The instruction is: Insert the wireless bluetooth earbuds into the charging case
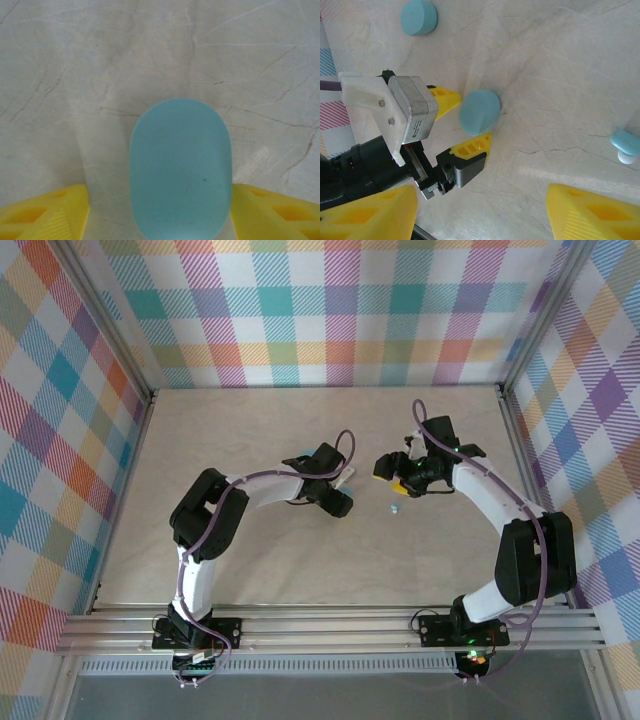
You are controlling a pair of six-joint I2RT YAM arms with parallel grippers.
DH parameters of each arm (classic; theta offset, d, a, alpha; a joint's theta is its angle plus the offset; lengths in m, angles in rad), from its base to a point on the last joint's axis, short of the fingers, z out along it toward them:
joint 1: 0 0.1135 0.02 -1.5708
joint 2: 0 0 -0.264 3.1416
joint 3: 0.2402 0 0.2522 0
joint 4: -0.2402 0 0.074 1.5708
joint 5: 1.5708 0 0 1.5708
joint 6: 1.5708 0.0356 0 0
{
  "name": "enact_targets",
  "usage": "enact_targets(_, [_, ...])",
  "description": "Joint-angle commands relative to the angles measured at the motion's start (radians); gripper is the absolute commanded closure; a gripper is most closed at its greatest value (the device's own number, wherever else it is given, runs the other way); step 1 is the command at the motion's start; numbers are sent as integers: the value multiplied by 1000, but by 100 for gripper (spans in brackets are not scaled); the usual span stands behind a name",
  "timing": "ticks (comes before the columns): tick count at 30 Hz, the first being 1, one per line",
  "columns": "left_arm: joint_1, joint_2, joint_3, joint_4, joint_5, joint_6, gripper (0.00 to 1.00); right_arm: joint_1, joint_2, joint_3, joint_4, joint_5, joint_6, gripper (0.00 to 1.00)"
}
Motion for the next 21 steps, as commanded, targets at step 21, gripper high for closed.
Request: enact_targets(21, [-16,-133,-149,154,105,133,65,-30,-14,-54,39,-129,-22,33])
